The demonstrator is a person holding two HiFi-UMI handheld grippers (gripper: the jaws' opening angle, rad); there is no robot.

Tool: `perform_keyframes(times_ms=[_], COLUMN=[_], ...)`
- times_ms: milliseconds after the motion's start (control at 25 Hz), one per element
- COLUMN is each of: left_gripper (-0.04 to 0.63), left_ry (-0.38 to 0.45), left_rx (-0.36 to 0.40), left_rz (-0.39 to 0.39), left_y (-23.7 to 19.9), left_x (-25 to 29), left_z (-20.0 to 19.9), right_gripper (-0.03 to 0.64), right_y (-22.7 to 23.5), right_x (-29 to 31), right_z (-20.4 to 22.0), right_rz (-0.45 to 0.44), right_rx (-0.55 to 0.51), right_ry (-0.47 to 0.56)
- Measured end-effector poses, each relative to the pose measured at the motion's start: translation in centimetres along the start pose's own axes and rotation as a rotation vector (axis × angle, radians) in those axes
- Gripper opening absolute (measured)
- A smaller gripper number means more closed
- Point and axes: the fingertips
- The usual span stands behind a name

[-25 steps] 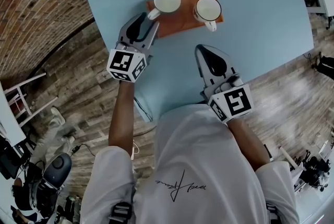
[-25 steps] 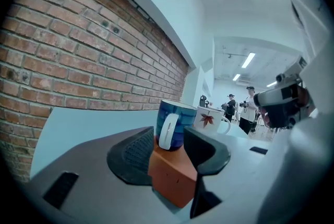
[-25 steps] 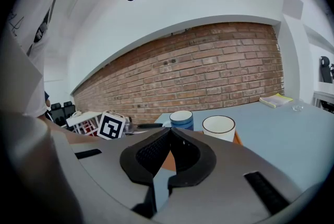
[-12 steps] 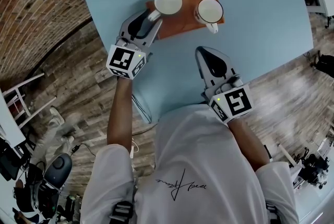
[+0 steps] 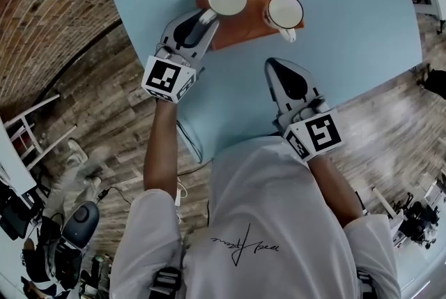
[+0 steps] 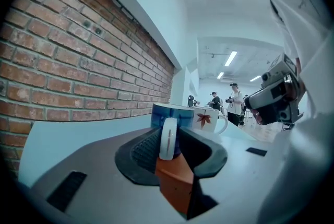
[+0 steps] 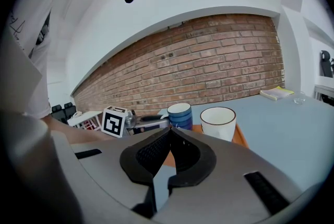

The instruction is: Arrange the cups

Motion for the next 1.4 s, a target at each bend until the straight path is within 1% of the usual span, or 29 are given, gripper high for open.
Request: perform_keyframes(times_ms=[160, 280, 440, 760, 1400], left_gripper=[0.086, 0.078, 0.064, 0.059, 0.055], left_ry=[0.017, 0.017, 0.017, 0.015, 0.025], left_rx=[-0.008, 0.005, 0.021, 0.045, 0.023], left_rz=[-0.001, -0.008, -0.035, -0.089, -0.167], left_y=[0.0, 0.1, 0.6, 0.9, 2.1], left_x=[-0.1, -0.1, 0.4, 0.5, -1.1], left_z=[0.1, 0.0, 0.0, -0.1, -0.6], right_gripper=[0.021, 0.021, 0.021, 0.021, 0.021], right_y=[-0.1, -0.3, -0.4, -0.5, -1.1], right_x=[0.3, 0.4, 0.3, 0.0, -0.8], right_z=[0.2, 0.2, 0.0, -0.1, -0.2], right_rz=[-0.002, -0.008, -0.012, -0.006, -0.019], right_rx=[-0.001, -0.002, -0.008, -0.031, -0.041], right_ry=[-0.005, -0.006, -0.004, -0.004, 0.015])
Point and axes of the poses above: the fingertips, and each gripper's own axes: x forward along the fingers, y to its right, z out of its underside, and after that the axes turned 4 degrees about z, right-handed
